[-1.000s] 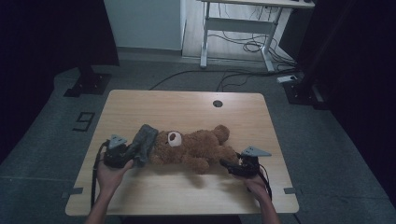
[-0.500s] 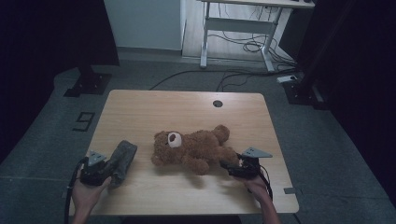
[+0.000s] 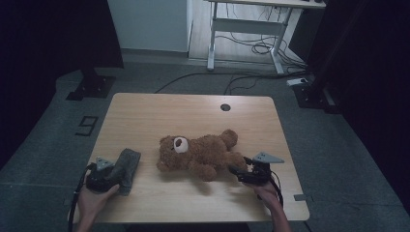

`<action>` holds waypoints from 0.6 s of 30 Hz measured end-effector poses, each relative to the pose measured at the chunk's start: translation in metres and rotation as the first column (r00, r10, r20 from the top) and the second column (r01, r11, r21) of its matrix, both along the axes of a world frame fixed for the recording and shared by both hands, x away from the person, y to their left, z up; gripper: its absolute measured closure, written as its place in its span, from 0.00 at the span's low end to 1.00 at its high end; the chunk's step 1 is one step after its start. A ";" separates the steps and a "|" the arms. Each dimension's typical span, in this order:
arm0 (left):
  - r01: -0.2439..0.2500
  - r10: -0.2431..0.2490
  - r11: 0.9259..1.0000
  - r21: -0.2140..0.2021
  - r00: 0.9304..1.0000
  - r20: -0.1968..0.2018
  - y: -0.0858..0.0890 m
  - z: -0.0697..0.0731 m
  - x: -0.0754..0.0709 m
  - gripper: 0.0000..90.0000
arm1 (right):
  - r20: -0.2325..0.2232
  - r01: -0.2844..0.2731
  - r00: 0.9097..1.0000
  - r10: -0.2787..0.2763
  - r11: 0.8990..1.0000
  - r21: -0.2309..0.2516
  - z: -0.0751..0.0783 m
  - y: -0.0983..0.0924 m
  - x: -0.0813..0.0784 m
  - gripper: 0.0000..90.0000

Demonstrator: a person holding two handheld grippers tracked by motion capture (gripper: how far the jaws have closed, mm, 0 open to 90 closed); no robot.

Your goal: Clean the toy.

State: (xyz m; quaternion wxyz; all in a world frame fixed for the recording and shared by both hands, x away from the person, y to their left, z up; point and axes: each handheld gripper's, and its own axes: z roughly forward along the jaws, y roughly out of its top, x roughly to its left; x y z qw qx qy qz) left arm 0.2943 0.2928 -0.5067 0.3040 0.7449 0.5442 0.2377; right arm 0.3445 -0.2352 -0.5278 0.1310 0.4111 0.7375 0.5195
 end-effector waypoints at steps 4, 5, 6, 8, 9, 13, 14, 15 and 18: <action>0.024 -0.021 0.999 -0.031 0.996 0.081 -0.003 0.023 -0.010 0.33 | 0.020 0.011 1.000 -0.012 1.000 0.010 0.008 -0.005 -0.006 0.19; 0.034 -0.030 0.999 -0.036 0.995 0.099 -0.005 0.029 -0.012 0.31 | 0.025 0.012 1.000 -0.012 1.000 0.015 0.009 -0.006 -0.008 0.19; 0.045 -0.040 0.998 -0.038 0.992 0.117 -0.009 0.034 -0.014 0.30 | 0.029 0.009 1.000 -0.010 1.000 0.013 0.010 -0.007 -0.010 0.19; 0.075 -0.067 0.996 -0.046 0.987 0.149 -0.017 0.042 -0.018 0.30 | 0.032 0.000 0.999 -0.001 1.000 0.006 0.011 -0.008 -0.013 0.19; 0.085 -0.076 0.995 -0.051 0.985 0.154 -0.019 0.044 -0.019 0.30 | 0.035 -0.003 0.999 0.003 1.000 0.005 0.011 -0.008 -0.014 0.18; 0.121 -0.108 0.990 -0.071 0.980 0.170 -0.030 0.048 -0.021 0.30 | 0.041 -0.007 0.999 0.007 1.000 -0.006 0.011 -0.008 -0.018 0.18; 0.126 -0.112 0.990 -0.071 0.979 0.169 -0.034 0.047 -0.021 0.30 | 0.045 -0.009 0.999 0.009 1.000 -0.010 0.011 -0.008 -0.019 0.18; 0.131 -0.117 0.989 -0.074 0.979 0.166 -0.036 0.046 -0.021 0.30 | 0.047 -0.009 0.999 0.009 1.000 -0.009 0.012 -0.010 -0.021 0.18; 0.166 -0.150 0.982 -0.093 0.976 0.155 -0.045 0.042 -0.023 0.31 | 0.048 -0.004 0.999 0.005 1.000 -0.009 0.012 -0.012 -0.025 0.18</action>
